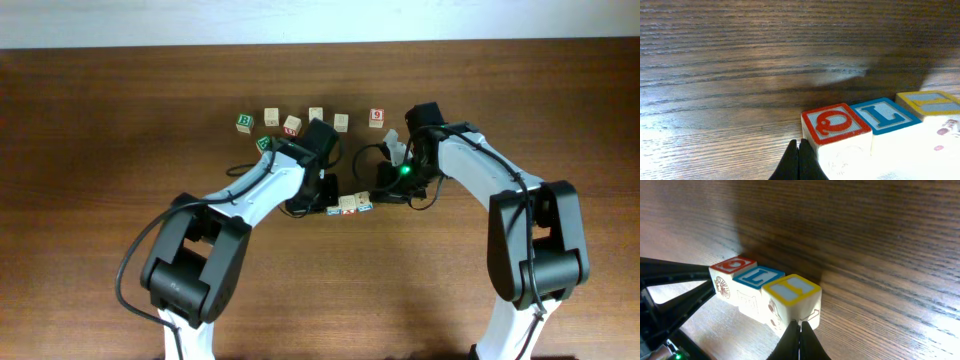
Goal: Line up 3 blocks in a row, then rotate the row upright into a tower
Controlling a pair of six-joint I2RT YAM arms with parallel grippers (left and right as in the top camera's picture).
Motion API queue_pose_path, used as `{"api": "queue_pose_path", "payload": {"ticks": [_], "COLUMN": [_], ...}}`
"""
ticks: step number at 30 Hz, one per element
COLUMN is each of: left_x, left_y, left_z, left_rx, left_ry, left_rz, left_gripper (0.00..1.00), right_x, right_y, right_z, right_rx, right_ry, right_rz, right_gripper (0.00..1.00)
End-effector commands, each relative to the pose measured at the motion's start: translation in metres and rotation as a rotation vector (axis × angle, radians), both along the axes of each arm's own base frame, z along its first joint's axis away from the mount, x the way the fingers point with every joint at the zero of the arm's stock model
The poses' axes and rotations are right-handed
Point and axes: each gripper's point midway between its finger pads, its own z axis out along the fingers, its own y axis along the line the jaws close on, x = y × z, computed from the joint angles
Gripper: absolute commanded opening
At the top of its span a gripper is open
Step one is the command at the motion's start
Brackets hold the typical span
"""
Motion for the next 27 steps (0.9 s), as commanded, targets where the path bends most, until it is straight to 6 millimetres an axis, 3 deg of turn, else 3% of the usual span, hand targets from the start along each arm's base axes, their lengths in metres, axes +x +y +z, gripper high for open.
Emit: {"api": "queue_pose_path", "payload": {"ticks": [1,5,9,16,27], "left_x": [0.004,0.005,0.000,-0.003,-0.001], "left_y": [-0.007,0.002,-0.006,-0.005,-0.006], "left_z": [0.007,0.007,0.011,0.010,0.011], "left_rx": [-0.110,-0.113,-0.168,-0.165,-0.168], "left_ry": [0.052,0.063,0.062,0.078,0.069], "left_rz": [0.034,0.034,-0.057,-0.057,-0.056], "left_gripper": [0.00,0.00,0.00,0.00,0.00], "right_x": [-0.003,-0.002,0.000,0.000,-0.007], "right_y": [-0.002,-0.005,-0.006,-0.013,-0.007], "right_z": [-0.009,-0.011,-0.012,-0.012,-0.020], "right_rx": [-0.039,-0.057,-0.061,-0.054,0.008], "right_ry": [0.035,0.037,0.028,0.041,0.083], "right_rz": [-0.034,-0.045,-0.048,-0.064,-0.042], "right_gripper": [0.04,0.04,0.04,0.04,0.04]}}
